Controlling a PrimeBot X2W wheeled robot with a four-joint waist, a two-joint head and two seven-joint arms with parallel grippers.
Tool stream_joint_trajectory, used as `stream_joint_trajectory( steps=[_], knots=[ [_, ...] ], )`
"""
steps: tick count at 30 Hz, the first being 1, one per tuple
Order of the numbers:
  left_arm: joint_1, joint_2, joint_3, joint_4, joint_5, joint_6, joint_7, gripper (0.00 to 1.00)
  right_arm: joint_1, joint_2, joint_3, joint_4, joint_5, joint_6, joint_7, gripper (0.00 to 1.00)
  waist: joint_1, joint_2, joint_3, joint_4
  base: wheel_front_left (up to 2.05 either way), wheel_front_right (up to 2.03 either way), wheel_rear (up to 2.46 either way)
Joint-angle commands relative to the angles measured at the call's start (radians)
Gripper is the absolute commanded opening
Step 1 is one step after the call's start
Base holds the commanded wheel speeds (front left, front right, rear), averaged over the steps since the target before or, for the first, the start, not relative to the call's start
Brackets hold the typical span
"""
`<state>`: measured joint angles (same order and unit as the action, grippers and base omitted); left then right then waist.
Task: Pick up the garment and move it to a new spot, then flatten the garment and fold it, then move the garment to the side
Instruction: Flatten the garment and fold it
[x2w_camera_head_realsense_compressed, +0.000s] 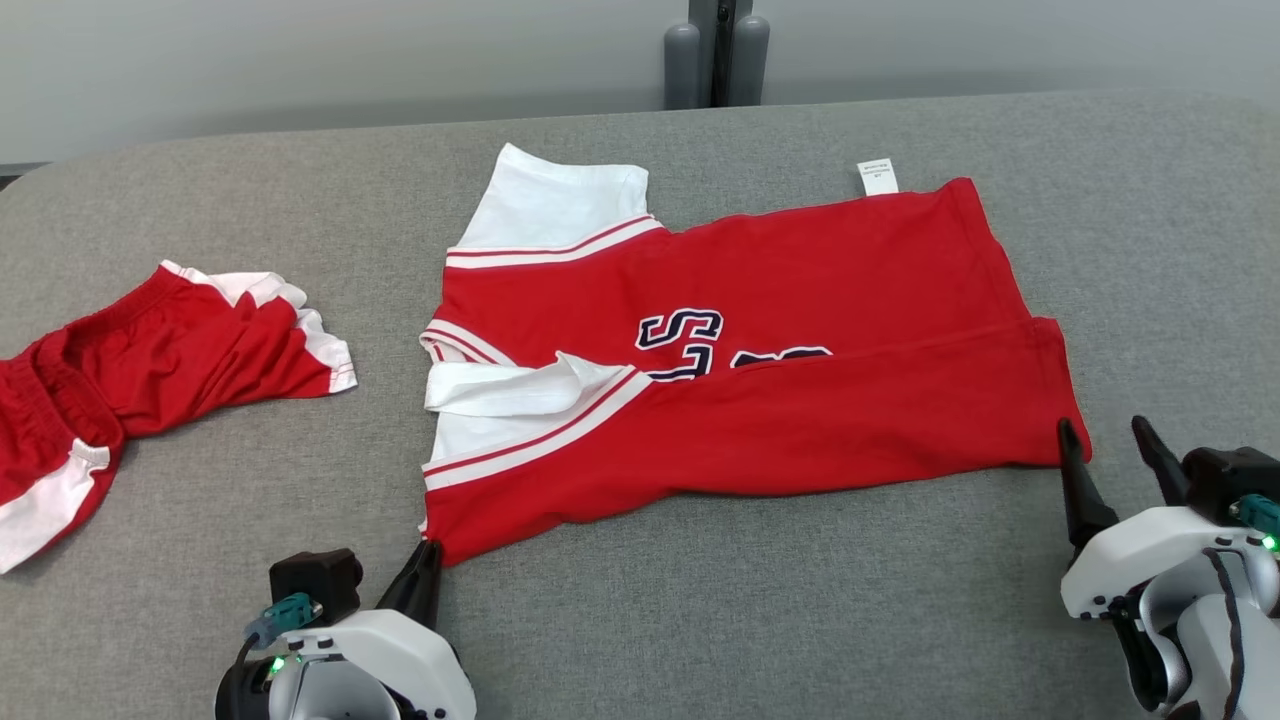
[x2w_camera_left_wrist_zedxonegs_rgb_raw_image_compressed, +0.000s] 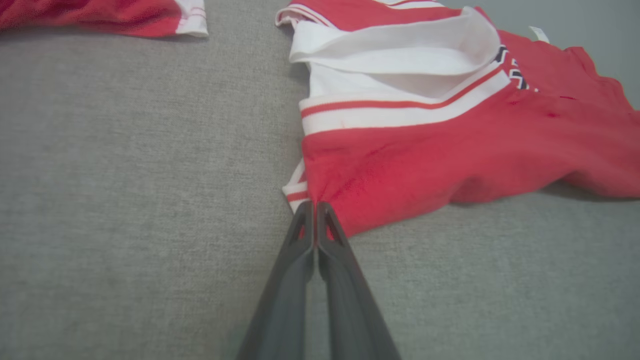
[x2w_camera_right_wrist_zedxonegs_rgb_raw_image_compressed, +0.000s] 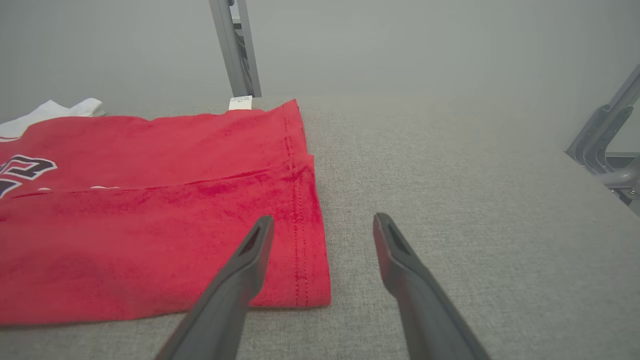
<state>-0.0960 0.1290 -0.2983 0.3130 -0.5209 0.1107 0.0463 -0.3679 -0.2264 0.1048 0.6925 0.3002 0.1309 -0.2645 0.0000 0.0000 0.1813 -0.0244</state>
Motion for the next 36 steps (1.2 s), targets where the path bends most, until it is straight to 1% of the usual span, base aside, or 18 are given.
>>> stream_joint_trajectory(
  steps=[1,7,12,13,14,15,16,20,26,28,29,33,34,36],
  knots=[
    [0.000,0.015,0.004,-0.003,0.004,-0.004,-0.006,0.00,-0.014,0.002,0.015,0.022,0.015,0.000,-0.002,1.00,0.0000,0.0000,0.002,0.004,0.00,0.00,0.00],
    [-0.003,0.028,0.000,-0.018,0.016,0.001,-0.027,0.00,-0.097,0.002,0.082,0.172,0.109,0.000,0.023,1.00,0.0000,0.0000,0.017,0.028,0.00,0.00,0.00],
    [-0.021,0.027,-0.012,-0.022,0.021,-0.009,-0.033,0.00,-0.164,-0.003,0.127,0.271,0.166,0.000,0.033,1.00,0.0000,0.0000,0.028,0.043,0.00,0.00,0.00],
    [-0.025,0.026,-0.016,-0.021,0.023,-0.011,-0.035,0.00,-0.174,-0.004,0.138,0.287,0.177,0.000,0.033,0.86,0.0000,0.0000,0.029,0.045,0.00,0.00,0.00],
    [-0.028,0.024,-0.019,-0.019,0.026,-0.012,-0.037,0.00,-0.182,-0.008,0.151,0.302,0.180,0.000,0.036,0.45,0.0000,0.0000,0.030,0.048,0.00,0.00,0.00],
    [-0.032,0.023,-0.023,-0.018,0.027,-0.013,-0.037,0.00,-0.190,-0.015,0.164,0.316,0.183,0.000,0.035,0.27,0.0000,0.0000,0.031,0.051,0.00,0.00,0.00],
    [-0.036,0.023,-0.026,-0.017,0.028,-0.015,-0.038,0.00,-0.195,-0.019,0.175,0.325,0.188,0.000,0.031,0.01,0.0000,0.0000,0.032,0.055,0.00,0.00,0.00],
    [-0.040,0.022,-0.037,-0.015,0.035,-0.017,-0.048,0.00,-0.183,-0.041,0.210,0.342,0.210,0.000,0.016,0.00,0.0000,0.0000,0.032,0.063,0.00,0.00,0.00],
    [-0.007,0.028,-0.044,-0.033,0.036,-0.010,-0.059,0.00,-0.109,-0.068,0.240,0.300,0.242,0.000,0.001,0.00,0.0000,0.0000,0.021,0.055,0.00,0.00,0.00],
    [0.010,0.035,-0.045,-0.047,0.037,-0.007,-0.064,0.00,-0.080,-0.075,0.244,0.270,0.255,0.000,0.000,0.00,0.0000,0.0000,0.015,0.049,0.00,0.00,0.00],
    [0.031,0.038,-0.047,-0.066,0.037,-0.003,-0.062,0.00,-0.052,-0.085,0.243,0.231,0.267,0.000,-0.001,0.00,0.0000,0.0000,0.008,0.043,0.00,0.00,0.00],
    [0.076,0.055,-0.049,-0.117,0.036,0.010,-0.045,0.00,0.010,-0.110,0.228,0.143,0.286,0.000,-0.002,0.00,0.0000,0.0000,-0.003,0.031,0.00,0.00,0.00],
    [0.076,0.055,-0.049,-0.117,0.036,0.010,-0.045,0.00,0.010,-0.110,0.228,0.143,0.286,0.000,-0.002,0.00,0.0000,0.0000,-0.003,0.031,0.00,0.00,0.00],
    [0.111,0.073,-0.051,-0.170,0.044,0.029,-0.029,0.00,0.059,-0.130,0.218,0.084,0.292,0.000,-0.002,0.00,0.0000,0.0000,-0.012,0.025,0.00,0.00,0.00]
  ],
)
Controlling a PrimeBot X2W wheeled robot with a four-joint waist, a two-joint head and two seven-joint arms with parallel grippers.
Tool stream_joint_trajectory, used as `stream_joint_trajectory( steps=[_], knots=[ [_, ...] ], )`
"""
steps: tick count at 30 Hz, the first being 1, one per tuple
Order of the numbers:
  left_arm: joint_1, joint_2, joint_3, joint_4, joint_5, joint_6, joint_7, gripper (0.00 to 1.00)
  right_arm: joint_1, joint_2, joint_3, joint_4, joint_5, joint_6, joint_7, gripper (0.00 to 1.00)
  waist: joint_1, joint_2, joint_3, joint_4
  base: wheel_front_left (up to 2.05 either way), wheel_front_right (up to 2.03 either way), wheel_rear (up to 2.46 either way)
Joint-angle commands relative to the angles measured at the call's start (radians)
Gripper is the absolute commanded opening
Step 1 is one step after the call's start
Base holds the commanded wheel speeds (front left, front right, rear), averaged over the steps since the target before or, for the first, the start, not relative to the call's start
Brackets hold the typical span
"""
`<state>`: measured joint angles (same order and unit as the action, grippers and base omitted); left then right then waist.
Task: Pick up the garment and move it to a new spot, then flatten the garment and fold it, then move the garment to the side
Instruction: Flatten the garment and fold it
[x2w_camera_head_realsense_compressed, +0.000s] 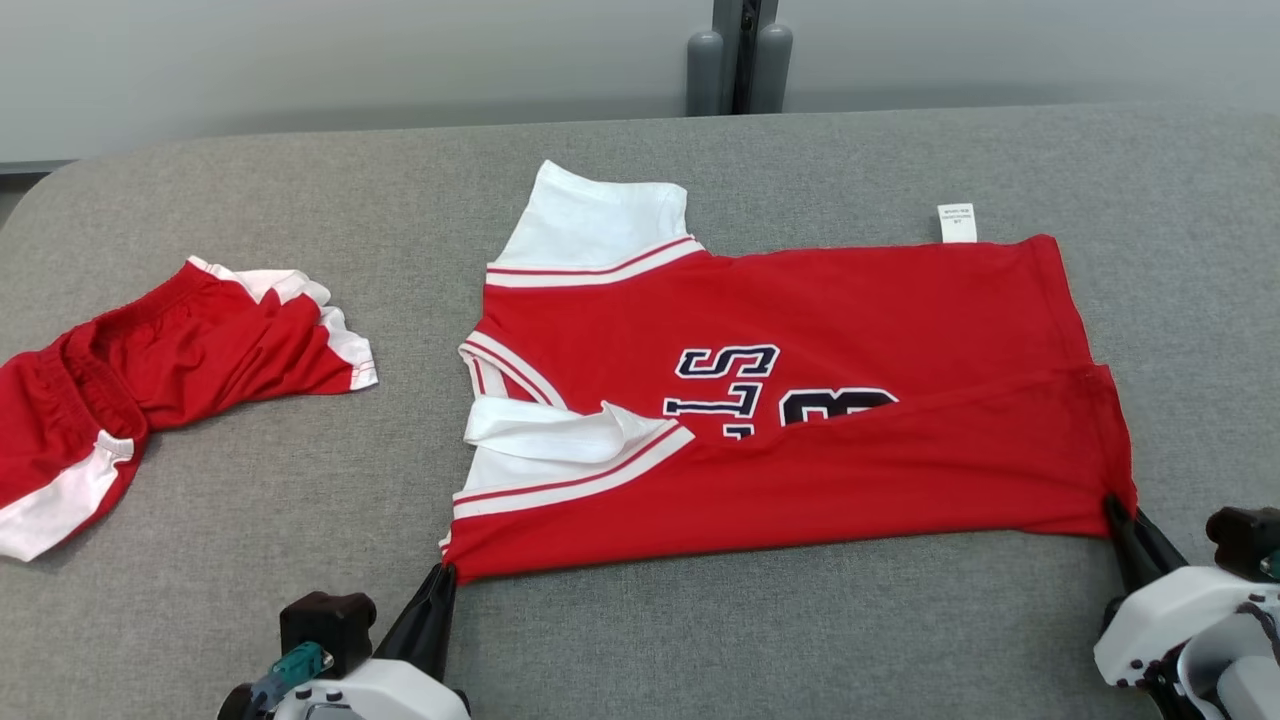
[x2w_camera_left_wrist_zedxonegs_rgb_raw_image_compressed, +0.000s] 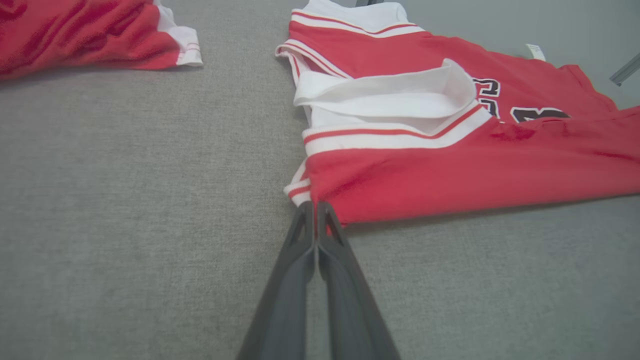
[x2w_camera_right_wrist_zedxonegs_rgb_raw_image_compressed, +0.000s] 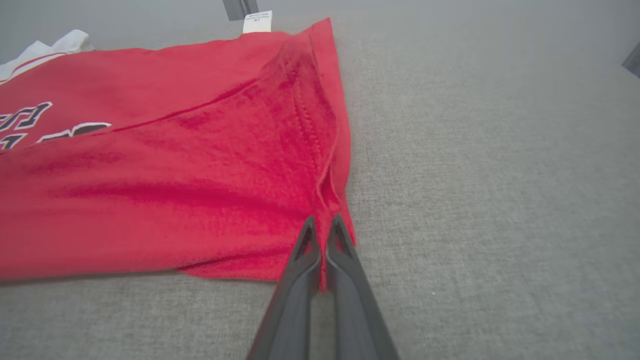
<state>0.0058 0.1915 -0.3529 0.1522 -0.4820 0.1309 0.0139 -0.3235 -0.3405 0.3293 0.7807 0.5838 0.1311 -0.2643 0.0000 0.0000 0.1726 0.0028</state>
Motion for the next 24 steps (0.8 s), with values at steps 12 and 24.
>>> stream_joint_trajectory(
  steps=[12,24],
  knots=[
    [0.141,0.076,-0.007,-0.205,0.005,0.072,0.133,0.00,0.191,-0.069,-0.027,-0.153,0.032,0.000,0.051,0.00,0.0000,0.0000,-0.031,-0.006,0.00,0.00,0.00],
    [0.165,0.072,-0.011,-0.235,-0.003,0.115,0.190,1.00,0.235,-0.027,-0.147,-0.181,-0.019,0.000,0.050,1.00,0.0000,0.0000,-0.077,-0.020,0.00,0.00,0.00]
  ],
)
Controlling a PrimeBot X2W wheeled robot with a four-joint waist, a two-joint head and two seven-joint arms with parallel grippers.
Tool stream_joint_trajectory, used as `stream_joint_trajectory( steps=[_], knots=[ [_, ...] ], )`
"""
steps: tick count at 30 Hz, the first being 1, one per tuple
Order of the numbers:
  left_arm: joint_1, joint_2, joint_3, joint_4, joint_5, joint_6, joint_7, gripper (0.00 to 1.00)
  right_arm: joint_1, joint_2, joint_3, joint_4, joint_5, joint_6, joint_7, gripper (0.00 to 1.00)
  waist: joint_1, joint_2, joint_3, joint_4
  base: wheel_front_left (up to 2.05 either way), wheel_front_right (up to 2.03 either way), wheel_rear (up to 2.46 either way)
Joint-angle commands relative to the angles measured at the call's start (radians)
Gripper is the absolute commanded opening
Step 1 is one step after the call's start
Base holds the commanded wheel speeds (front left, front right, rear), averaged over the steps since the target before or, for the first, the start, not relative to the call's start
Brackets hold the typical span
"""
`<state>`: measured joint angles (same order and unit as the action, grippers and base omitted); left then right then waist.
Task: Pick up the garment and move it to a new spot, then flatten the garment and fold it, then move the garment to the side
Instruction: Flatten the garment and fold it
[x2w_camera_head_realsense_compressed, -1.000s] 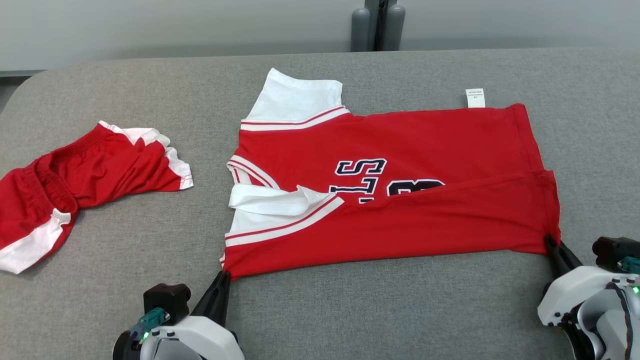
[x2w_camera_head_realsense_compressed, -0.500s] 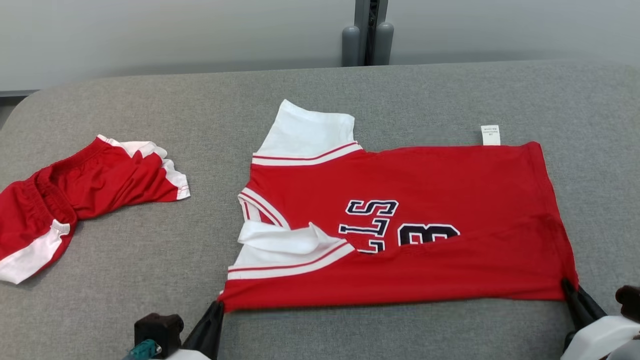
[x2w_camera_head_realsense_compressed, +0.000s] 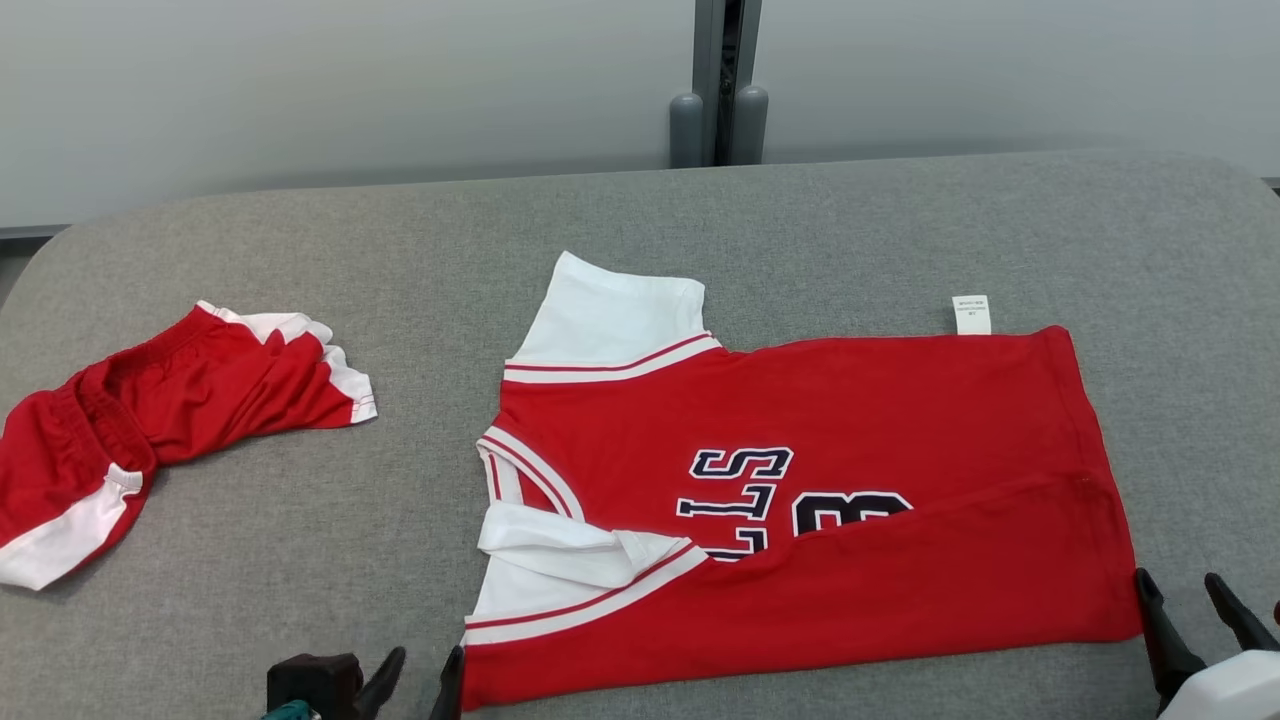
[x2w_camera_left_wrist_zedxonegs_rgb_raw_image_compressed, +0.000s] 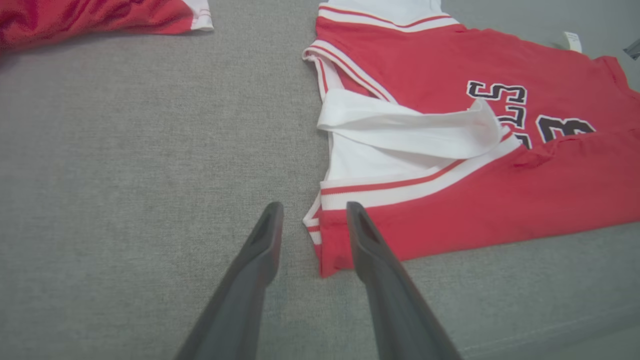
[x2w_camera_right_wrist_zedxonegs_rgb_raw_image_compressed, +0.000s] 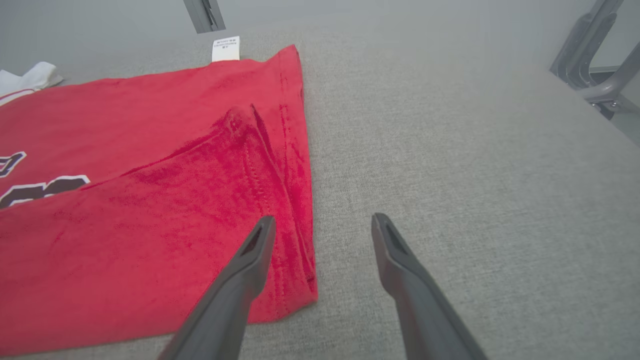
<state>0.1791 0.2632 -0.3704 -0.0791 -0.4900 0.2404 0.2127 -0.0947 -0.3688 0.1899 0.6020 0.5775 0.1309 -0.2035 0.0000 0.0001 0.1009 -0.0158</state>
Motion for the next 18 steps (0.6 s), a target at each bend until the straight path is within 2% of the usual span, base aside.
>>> stream_joint_trajectory(
  steps=[1,5,9,14,18],
  knots=[
    [-0.009,-0.002,0.013,-0.006,0.004,0.010,-0.017,1.00,0.005,0.002,-0.025,-0.008,-0.025,0.000,-0.022,1.00,0.0000,-0.0001,-0.009,-0.002,0.00,0.00,0.00],
    [-0.018,0.001,0.035,-0.018,0.017,0.032,-0.048,1.00,-0.004,0.023,-0.096,-0.039,-0.092,0.000,-0.052,1.00,0.0000,-0.0001,-0.022,-0.010,0.00,0.00,0.00],
    [-0.037,-0.013,0.055,-0.023,0.027,0.049,-0.102,1.00,-0.022,0.075,-0.140,-0.083,-0.169,0.000,-0.063,1.00,0.0000,-0.0001,-0.034,-0.022,0.00,0.00,0.00],
    [-0.109,-0.044,0.055,0.035,0.012,0.012,-0.167,1.00,-0.047,0.155,-0.128,-0.134,-0.245,0.000,-0.065,1.00,0.0000,-0.0001,-0.034,-0.028,0.00,0.00,0.00],
    [-0.208,-0.049,0.045,0.108,0.004,-0.032,-0.174,1.00,-0.066,0.188,-0.097,-0.163,-0.266,0.000,-0.063,1.00,0.0000,-0.0001,-0.017,-0.028,0.00,0.00,0.00]
  ],
)
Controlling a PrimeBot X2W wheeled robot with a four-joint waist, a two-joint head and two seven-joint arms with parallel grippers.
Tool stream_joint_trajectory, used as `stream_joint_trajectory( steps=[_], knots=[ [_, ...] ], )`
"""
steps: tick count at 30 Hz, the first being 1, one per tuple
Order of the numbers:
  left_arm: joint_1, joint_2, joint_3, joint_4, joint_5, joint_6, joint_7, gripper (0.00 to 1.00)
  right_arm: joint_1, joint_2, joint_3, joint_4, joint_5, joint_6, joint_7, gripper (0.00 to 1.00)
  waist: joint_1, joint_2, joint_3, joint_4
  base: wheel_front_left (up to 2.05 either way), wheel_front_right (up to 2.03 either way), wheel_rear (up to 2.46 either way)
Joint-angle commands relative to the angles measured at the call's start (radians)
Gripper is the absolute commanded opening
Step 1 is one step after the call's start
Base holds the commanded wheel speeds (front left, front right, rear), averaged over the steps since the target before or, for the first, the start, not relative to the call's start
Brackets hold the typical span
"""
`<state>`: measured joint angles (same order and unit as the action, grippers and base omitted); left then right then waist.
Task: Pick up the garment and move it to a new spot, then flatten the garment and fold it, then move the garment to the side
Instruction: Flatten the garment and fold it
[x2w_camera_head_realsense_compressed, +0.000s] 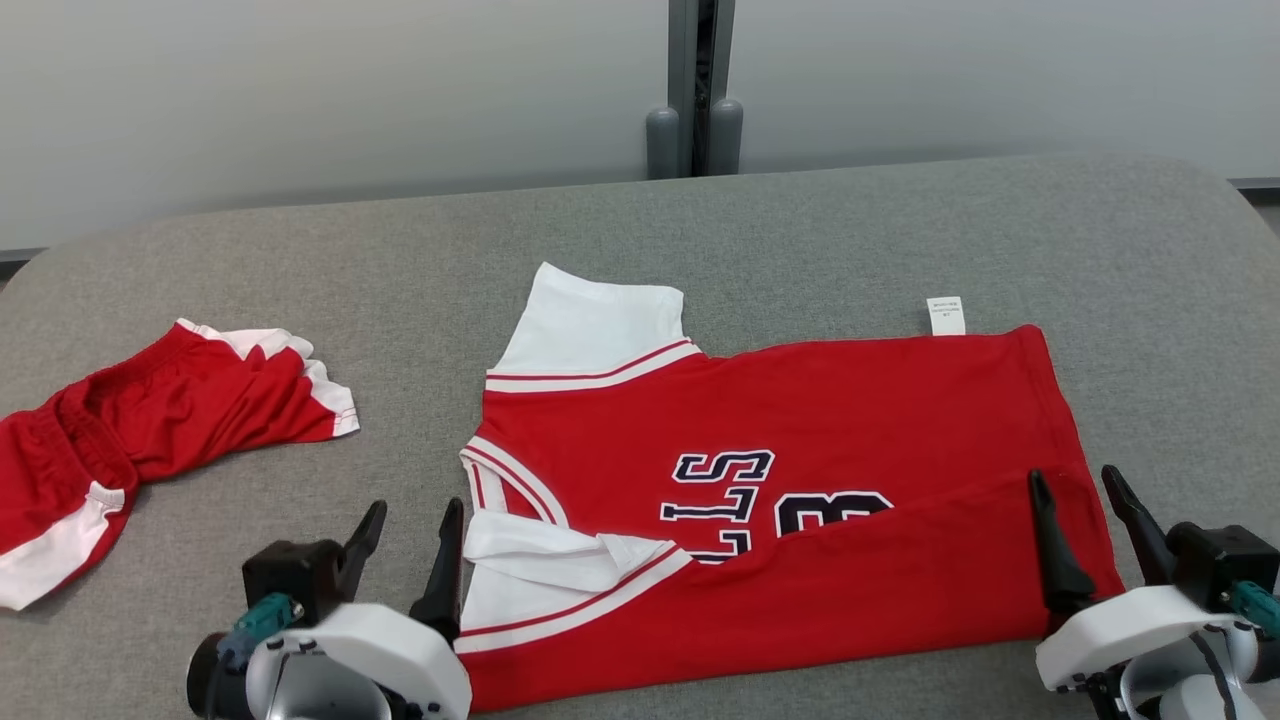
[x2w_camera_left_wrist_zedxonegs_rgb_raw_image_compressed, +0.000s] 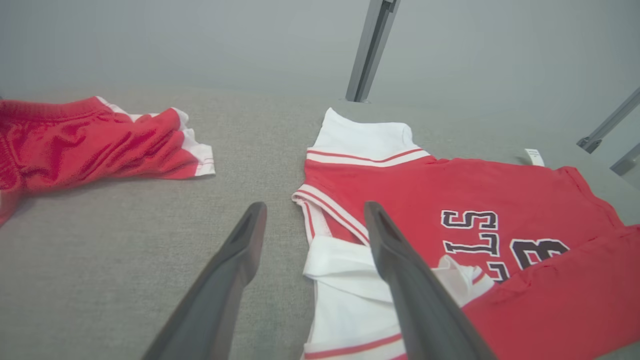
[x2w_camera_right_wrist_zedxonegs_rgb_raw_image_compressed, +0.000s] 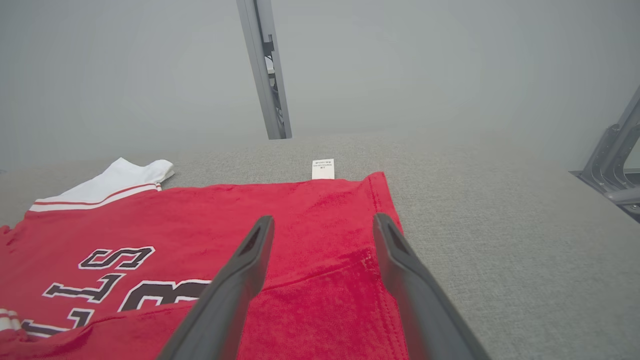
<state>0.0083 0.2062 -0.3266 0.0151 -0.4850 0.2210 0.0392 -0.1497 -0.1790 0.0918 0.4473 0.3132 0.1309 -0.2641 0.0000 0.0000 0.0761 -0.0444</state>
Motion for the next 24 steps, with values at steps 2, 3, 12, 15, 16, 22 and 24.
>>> stream_joint_trajectory(
  steps=[2,3,12,15,16,22,24],
  knots=[
    [-0.096,0.004,0.003,0.053,-0.010,-0.034,0.002,1.00,-0.020,0.008,0.018,-0.017,-0.006,0.000,-0.002,1.00,0.0000,0.0000,0.023,-0.001,0.00,0.00,0.00],
    [-0.128,0.005,0.002,0.072,-0.011,-0.045,0.007,1.00,-0.028,0.010,0.024,-0.024,-0.009,0.000,-0.002,1.00,0.0000,0.0000,0.033,-0.004,0.00,0.00,0.00],
    [-0.447,0.015,0.001,0.243,-0.077,-0.151,0.159,0.87,-0.092,0.027,0.056,-0.068,-0.003,0.000,-0.002,1.00,0.0000,0.0000,0.147,-0.027,0.00,0.00,0.00],
    [-0.592,0.025,0.003,0.323,-0.093,-0.172,0.239,1.00,-0.119,0.031,0.067,-0.083,0.002,0.000,-0.002,1.00,0.0000,0.0000,0.198,-0.038,0.00,0.00,0.00],
    [-0.637,0.025,0.000,0.351,-0.096,-0.179,0.267,1.00,-0.128,0.032,0.070,-0.089,0.003,0.000,-0.003,1.00,0.0000,0.0000,0.213,-0.041,0.00,0.00,0.00],
    [-0.905,0.023,-0.016,0.511,-0.110,-0.201,0.449,1.00,-0.185,0.038,0.096,-0.112,0.013,0.000,-0.003,1.00,0.0000,0.0000,0.316,-0.082,0.00,0.00,0.00],
    [-0.979,0.026,-0.025,0.561,-0.105,-0.205,0.493,1.00,-0.205,0.043,0.103,-0.118,0.014,0.000,-0.003,1.00,0.0000,0.0000,0.346,-0.099,0.00,0.00,0.00]
  ],
)
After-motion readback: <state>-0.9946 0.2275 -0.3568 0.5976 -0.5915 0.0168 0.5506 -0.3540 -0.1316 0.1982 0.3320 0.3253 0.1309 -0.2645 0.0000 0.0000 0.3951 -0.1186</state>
